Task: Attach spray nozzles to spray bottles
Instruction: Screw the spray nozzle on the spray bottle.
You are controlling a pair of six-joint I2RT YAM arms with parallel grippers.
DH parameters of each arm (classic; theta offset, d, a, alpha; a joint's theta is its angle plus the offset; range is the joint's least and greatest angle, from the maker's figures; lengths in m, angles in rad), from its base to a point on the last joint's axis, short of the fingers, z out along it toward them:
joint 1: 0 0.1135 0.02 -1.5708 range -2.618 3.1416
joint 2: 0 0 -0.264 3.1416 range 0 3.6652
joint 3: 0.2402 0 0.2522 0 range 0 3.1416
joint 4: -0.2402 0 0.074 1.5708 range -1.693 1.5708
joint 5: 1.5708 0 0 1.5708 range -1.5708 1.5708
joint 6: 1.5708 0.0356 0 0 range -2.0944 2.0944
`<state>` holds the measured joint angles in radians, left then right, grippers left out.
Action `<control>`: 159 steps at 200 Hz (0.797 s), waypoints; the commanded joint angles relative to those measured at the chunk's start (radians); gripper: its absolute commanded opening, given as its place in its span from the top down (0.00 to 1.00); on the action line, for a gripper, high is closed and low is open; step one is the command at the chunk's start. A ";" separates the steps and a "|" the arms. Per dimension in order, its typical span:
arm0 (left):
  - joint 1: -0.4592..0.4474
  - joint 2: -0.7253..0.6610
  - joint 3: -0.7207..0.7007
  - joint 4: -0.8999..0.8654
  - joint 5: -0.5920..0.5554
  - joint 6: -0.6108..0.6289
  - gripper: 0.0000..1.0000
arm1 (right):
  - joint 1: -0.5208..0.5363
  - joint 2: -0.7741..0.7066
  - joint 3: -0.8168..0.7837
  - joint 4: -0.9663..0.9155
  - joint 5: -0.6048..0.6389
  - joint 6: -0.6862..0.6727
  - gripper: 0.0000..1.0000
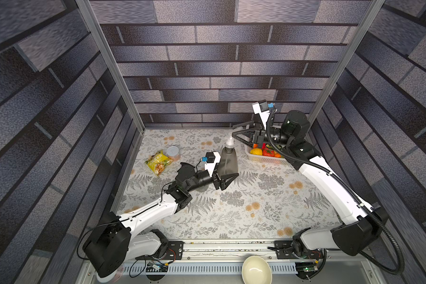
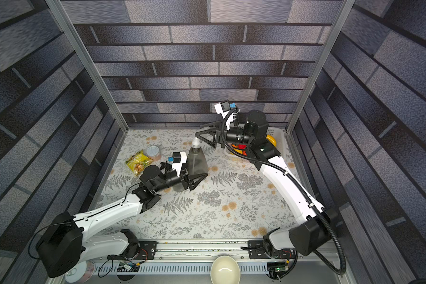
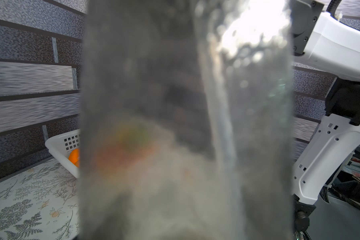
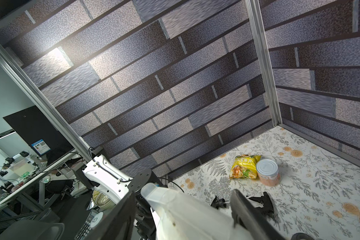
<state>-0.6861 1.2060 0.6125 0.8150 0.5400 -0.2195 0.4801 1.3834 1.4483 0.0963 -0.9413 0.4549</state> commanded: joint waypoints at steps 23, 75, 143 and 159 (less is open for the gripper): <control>0.008 0.020 0.037 0.038 0.001 -0.030 0.18 | 0.015 -0.047 -0.036 0.009 -0.019 0.007 0.37; 0.010 0.030 0.042 0.032 0.000 -0.032 0.18 | 0.078 -0.060 0.005 -0.223 0.077 -0.174 0.49; 0.012 0.039 0.047 0.016 0.004 -0.021 0.18 | 0.114 -0.087 0.025 -0.381 0.241 -0.271 0.67; 0.012 0.039 0.048 0.005 0.002 -0.012 0.18 | 0.124 -0.079 0.044 -0.423 0.263 -0.289 0.70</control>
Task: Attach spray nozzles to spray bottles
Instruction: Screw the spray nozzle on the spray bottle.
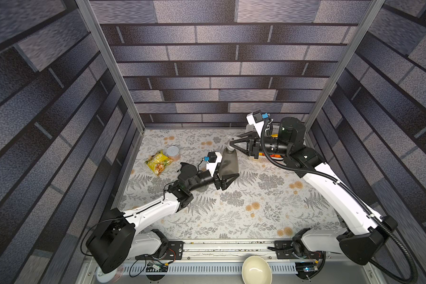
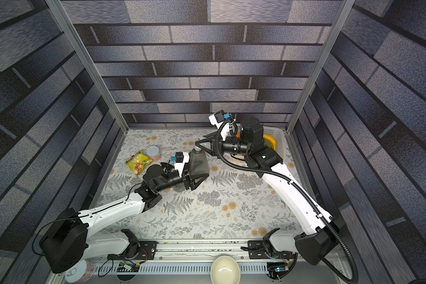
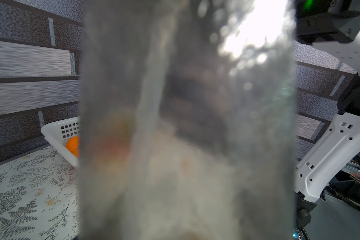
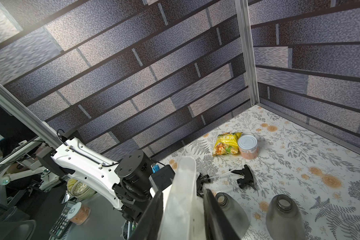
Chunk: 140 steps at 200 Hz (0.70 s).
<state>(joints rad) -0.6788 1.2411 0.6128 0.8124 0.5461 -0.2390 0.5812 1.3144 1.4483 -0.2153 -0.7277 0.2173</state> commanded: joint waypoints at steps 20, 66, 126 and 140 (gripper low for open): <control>0.005 0.000 0.048 -0.007 -0.008 0.020 0.18 | 0.034 -0.003 0.069 -0.174 0.106 -0.081 0.74; 0.004 -0.019 0.050 -0.095 -0.032 0.088 0.18 | 0.041 0.021 0.134 -0.310 0.178 -0.116 0.80; -0.007 -0.032 0.067 -0.199 -0.055 0.182 0.18 | 0.048 0.052 0.216 -0.440 0.214 -0.144 0.82; -0.011 -0.042 0.068 -0.222 -0.065 0.207 0.18 | 0.048 0.067 0.247 -0.500 0.231 -0.165 0.82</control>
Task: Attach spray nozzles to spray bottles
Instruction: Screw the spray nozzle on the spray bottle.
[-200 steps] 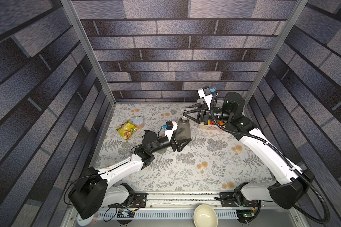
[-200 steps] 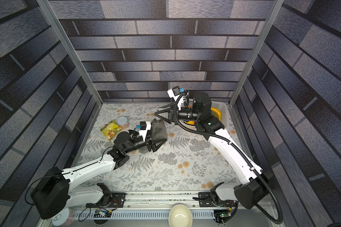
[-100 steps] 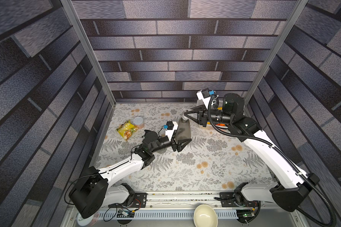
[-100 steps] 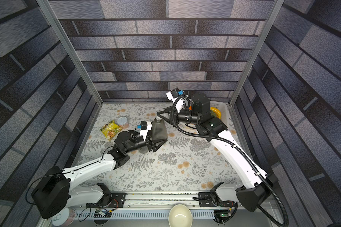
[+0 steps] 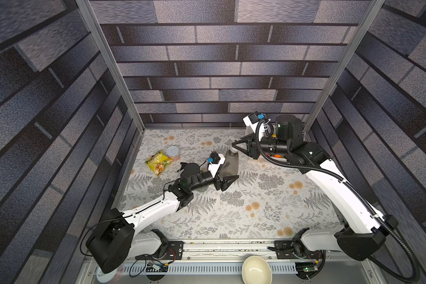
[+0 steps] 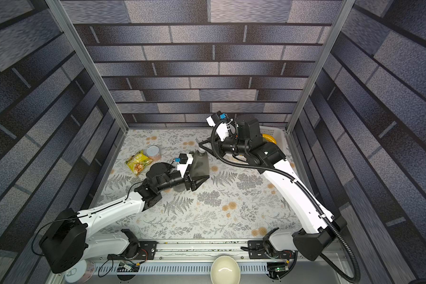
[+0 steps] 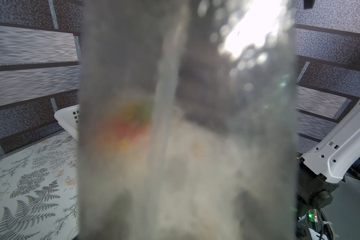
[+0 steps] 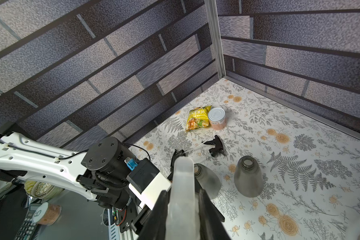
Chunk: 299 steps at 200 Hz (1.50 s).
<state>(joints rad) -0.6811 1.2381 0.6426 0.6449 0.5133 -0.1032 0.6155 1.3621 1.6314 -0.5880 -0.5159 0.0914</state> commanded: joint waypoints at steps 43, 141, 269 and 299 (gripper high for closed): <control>-0.014 -0.045 0.040 -0.060 -0.033 0.086 0.18 | 0.015 0.041 0.093 -0.210 0.040 -0.077 0.83; -0.035 -0.039 0.047 -0.103 -0.048 0.126 0.18 | 0.026 0.082 0.147 -0.287 0.052 -0.120 0.84; -0.094 0.000 0.047 0.038 -0.235 0.148 0.18 | 0.083 0.071 0.024 -0.242 0.283 0.054 0.86; -0.137 0.033 0.060 0.103 -0.324 0.178 0.18 | 0.163 0.062 0.005 -0.232 0.541 0.122 0.85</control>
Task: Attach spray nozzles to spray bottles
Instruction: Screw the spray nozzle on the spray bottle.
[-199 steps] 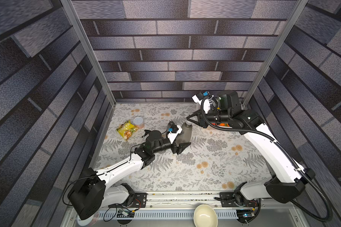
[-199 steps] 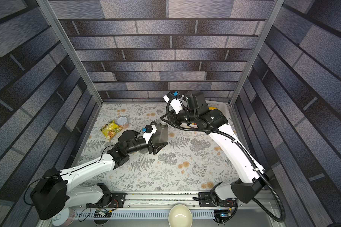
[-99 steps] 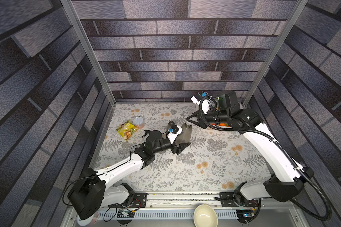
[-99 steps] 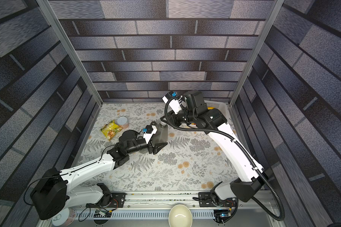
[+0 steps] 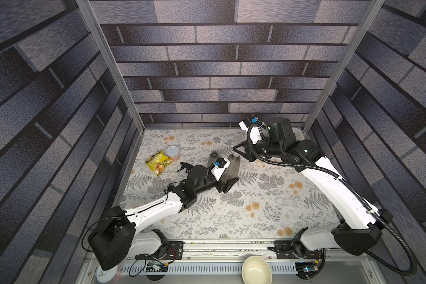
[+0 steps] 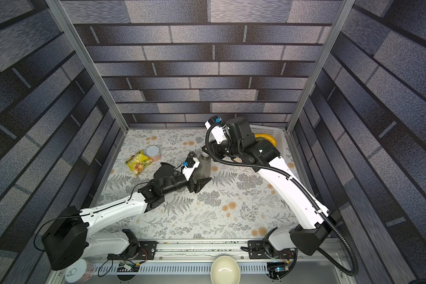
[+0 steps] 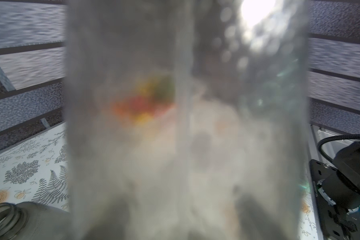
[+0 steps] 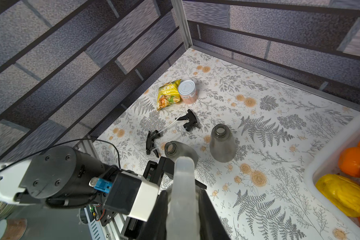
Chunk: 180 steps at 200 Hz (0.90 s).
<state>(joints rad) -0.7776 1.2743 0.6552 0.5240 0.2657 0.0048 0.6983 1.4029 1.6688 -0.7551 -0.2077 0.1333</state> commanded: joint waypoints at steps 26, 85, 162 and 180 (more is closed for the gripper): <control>-0.060 0.030 0.048 0.292 -0.124 0.076 0.18 | 0.118 0.036 -0.008 -0.078 0.335 0.149 0.87; -0.059 0.054 0.037 0.406 -0.163 0.023 0.18 | 0.170 -0.040 -0.129 0.078 0.456 0.182 0.87; -0.083 0.122 0.056 0.525 -0.259 0.051 0.18 | 0.222 0.038 -0.061 0.028 0.655 0.290 0.87; -0.086 0.136 0.060 0.544 -0.290 0.057 0.19 | 0.238 0.046 -0.067 0.042 0.726 0.329 0.89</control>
<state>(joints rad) -0.8402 1.4296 0.6552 0.8223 0.0059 0.0200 0.9062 1.4036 1.6146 -0.6235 0.3927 0.3862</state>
